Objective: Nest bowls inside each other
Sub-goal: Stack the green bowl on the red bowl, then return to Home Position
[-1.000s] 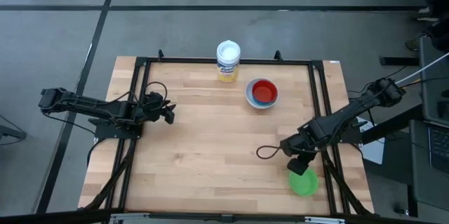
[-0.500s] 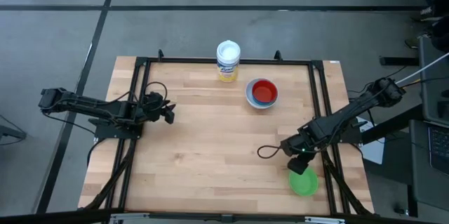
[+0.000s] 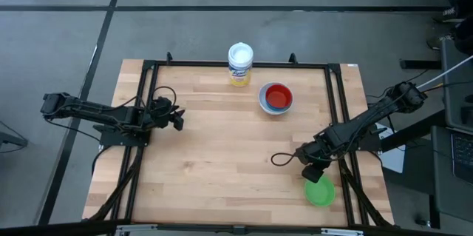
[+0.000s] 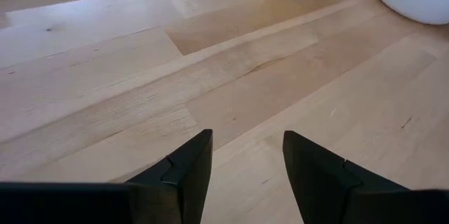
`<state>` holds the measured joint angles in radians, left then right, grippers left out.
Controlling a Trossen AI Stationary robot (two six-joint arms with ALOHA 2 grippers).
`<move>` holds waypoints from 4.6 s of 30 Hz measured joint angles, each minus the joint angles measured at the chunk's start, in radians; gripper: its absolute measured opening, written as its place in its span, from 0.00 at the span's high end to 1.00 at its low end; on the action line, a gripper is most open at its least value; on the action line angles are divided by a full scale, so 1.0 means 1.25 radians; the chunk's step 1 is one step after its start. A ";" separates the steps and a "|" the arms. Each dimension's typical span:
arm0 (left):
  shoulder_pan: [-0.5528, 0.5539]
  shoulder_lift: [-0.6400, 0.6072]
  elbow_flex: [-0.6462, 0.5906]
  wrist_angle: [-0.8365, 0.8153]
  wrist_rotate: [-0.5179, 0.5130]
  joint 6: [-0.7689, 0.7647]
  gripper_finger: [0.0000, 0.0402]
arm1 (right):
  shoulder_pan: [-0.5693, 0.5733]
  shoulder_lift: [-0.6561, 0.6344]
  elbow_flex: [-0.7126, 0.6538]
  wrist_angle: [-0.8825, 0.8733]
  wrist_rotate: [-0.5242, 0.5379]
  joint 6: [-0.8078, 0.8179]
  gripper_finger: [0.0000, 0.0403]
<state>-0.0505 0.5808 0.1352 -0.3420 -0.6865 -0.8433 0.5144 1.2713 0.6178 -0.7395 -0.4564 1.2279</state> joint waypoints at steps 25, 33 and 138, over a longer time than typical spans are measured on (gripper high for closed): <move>0.000 0.000 0.000 -0.019 -0.001 0.000 0.57 | -0.001 0.003 -0.070 0.177 0.003 0.111 0.98; 0.000 0.000 0.000 -0.023 0.000 0.000 0.57 | -0.045 0.004 -0.056 0.255 0.081 0.136 0.99; 0.057 -0.074 0.908 -0.056 0.400 0.409 0.57 | -0.580 -0.095 0.841 0.207 0.313 -0.763 0.66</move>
<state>0.0208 0.4884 1.2697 -0.4120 -0.1868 -0.3317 -0.2112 1.1527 1.6695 -0.4809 -0.0654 0.2739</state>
